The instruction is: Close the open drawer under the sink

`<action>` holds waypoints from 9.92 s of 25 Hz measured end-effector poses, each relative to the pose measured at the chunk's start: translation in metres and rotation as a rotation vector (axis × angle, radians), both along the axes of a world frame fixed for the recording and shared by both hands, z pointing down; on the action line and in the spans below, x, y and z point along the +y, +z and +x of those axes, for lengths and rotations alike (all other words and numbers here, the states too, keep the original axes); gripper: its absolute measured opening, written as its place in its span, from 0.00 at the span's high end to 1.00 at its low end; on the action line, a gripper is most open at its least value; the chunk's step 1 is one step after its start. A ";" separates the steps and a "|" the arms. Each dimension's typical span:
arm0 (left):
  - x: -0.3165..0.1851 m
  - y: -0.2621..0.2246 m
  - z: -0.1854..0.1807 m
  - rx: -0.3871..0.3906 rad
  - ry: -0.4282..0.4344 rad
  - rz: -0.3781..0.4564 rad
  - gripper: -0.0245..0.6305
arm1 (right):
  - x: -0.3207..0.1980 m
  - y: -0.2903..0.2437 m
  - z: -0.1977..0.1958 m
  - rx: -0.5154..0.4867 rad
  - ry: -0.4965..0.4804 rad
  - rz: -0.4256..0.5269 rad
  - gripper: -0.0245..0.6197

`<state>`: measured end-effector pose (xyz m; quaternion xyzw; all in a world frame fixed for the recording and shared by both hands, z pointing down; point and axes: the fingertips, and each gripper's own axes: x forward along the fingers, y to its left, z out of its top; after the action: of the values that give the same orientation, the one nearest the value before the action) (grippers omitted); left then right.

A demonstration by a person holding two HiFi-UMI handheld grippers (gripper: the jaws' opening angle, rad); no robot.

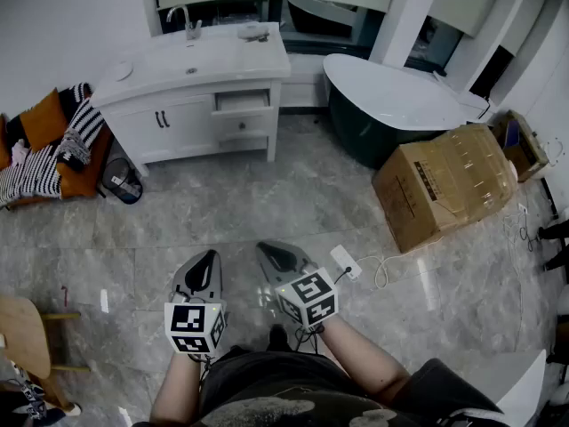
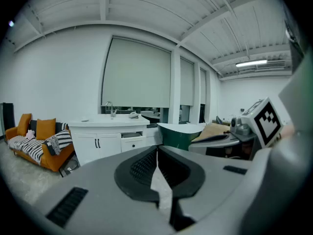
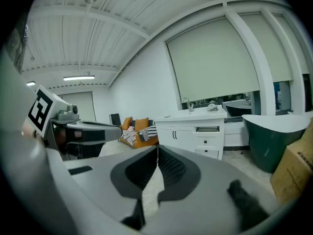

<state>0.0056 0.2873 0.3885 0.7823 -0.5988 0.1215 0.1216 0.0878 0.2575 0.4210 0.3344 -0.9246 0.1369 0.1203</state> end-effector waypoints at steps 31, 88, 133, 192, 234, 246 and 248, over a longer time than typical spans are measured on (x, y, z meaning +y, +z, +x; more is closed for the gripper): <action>-0.014 -0.003 0.005 0.009 -0.050 0.000 0.93 | -0.022 0.004 0.048 -0.008 0.118 -0.013 0.92; -0.379 0.072 -0.205 0.052 0.076 -0.127 0.93 | -0.378 0.084 -0.109 0.110 0.343 -0.139 0.93; -0.644 0.354 -0.181 0.084 -0.153 -0.489 0.93 | -0.717 0.401 -0.152 0.227 0.286 -0.415 0.74; -0.603 0.248 -0.222 0.123 -0.188 -0.353 0.93 | -0.737 0.253 -0.167 0.134 0.324 -0.264 0.75; -0.293 0.054 -0.130 0.130 0.043 -0.115 0.93 | -0.311 0.039 -0.070 -0.032 0.312 -0.085 0.90; -0.208 0.035 -0.051 0.113 0.037 -0.073 0.93 | -0.218 0.023 0.002 -0.050 0.276 -0.042 0.90; -0.195 0.032 -0.038 0.109 0.040 -0.063 0.93 | -0.204 0.021 0.012 -0.048 0.273 -0.035 0.90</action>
<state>-0.0325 0.0927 0.4204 0.7954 -0.5712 0.1001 0.1760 0.1002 0.0540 0.4420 0.4514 -0.8707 0.1761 0.0845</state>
